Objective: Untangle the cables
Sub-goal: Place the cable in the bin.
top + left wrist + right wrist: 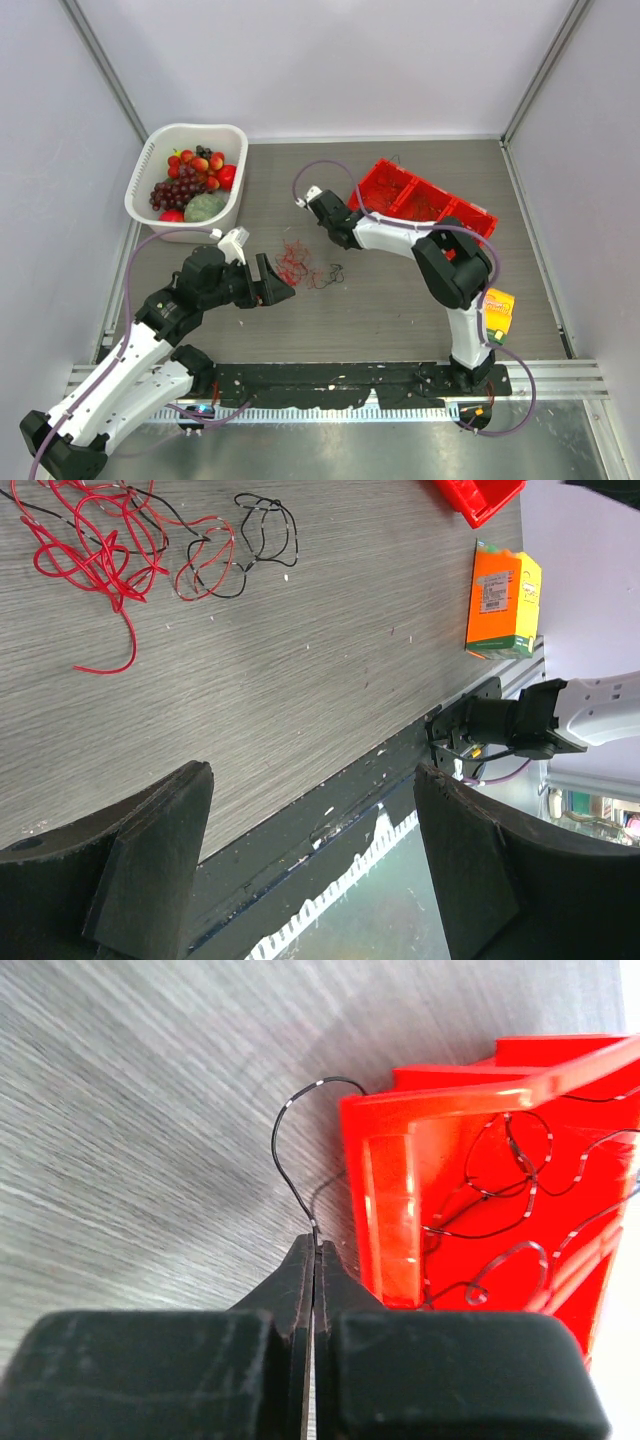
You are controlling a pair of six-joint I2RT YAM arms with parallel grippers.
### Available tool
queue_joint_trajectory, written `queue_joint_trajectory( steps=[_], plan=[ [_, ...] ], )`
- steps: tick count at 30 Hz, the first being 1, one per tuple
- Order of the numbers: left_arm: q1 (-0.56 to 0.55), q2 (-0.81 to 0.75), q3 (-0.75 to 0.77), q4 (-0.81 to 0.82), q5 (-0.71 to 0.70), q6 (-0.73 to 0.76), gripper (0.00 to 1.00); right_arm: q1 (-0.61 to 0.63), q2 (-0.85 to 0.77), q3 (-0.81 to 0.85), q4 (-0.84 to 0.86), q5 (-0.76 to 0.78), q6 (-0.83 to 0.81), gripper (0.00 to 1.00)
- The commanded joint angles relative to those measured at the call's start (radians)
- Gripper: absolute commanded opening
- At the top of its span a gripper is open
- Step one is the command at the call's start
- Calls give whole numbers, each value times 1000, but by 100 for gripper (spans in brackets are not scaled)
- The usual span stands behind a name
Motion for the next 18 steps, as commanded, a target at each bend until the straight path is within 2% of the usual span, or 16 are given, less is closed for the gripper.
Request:
queue_joint_trajectory(
  steps=[1, 2, 4, 10, 15, 18],
  plan=[
    [-3, -1, 9, 30, 14, -2, 85, -52, -206, -8, 107, -130, 136, 1],
    [-1, -2, 9, 30, 15, -2, 85, -103, -220, -5, 109, -178, 166, 1],
    [-3, -1, 9, 34, 14, -5, 85, -186, -250, 3, 116, -405, 267, 1],
    [-1, 18, 12, 64, 33, -18, 85, -383, -178, 18, 199, -757, 575, 1],
    [-3, 13, 26, 35, 23, -4, 85, -492, -122, 21, 255, -825, 783, 1],
    [-1, 4, 26, 25, 17, -4, 85, -500, -93, 55, 201, -692, 813, 1]
  ],
)
